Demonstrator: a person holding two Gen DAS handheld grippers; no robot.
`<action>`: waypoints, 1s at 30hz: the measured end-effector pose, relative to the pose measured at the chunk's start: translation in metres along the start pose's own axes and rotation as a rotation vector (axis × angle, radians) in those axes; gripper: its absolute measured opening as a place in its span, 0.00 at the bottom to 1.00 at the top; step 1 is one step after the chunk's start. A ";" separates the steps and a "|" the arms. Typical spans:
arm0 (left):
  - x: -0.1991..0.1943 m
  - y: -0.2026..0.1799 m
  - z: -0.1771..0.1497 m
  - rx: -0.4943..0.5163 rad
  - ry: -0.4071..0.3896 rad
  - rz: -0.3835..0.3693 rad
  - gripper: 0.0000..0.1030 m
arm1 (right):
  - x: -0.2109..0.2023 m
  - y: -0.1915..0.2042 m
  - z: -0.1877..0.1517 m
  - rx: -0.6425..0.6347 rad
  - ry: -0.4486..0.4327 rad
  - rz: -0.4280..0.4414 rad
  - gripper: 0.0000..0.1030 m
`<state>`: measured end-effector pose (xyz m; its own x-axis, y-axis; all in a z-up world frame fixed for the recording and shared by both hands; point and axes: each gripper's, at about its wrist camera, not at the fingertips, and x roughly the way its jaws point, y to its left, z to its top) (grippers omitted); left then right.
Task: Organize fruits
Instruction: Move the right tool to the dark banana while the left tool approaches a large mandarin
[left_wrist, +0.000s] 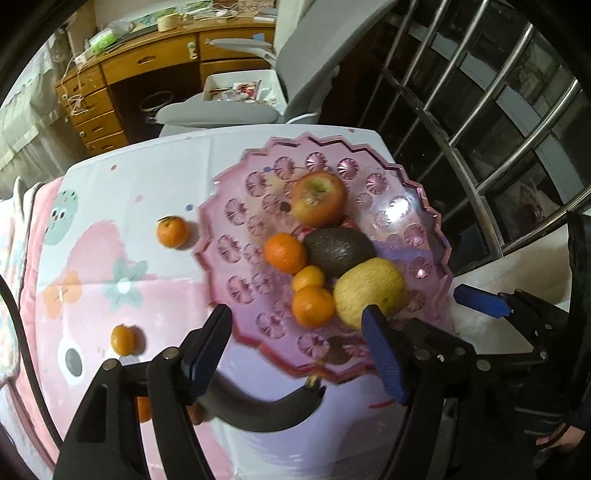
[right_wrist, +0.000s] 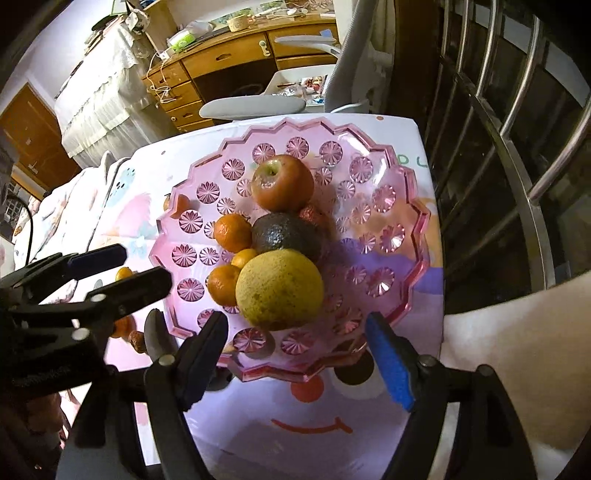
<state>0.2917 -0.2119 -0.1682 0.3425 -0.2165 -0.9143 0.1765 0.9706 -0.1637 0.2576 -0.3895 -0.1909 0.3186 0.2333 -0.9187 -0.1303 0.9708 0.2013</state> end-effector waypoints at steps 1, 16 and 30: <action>-0.002 0.004 -0.002 -0.006 -0.001 0.003 0.70 | 0.000 0.001 -0.002 0.010 0.001 0.006 0.75; -0.040 0.074 -0.058 -0.030 0.005 0.067 0.81 | -0.007 0.035 -0.046 0.248 0.000 0.102 0.75; -0.018 0.139 -0.103 0.020 0.101 0.056 0.86 | 0.035 0.079 -0.092 0.513 0.059 0.125 0.79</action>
<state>0.2154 -0.0624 -0.2125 0.2577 -0.1493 -0.9546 0.1783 0.9784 -0.1048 0.1721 -0.3097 -0.2382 0.2750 0.3597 -0.8916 0.3171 0.8415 0.4374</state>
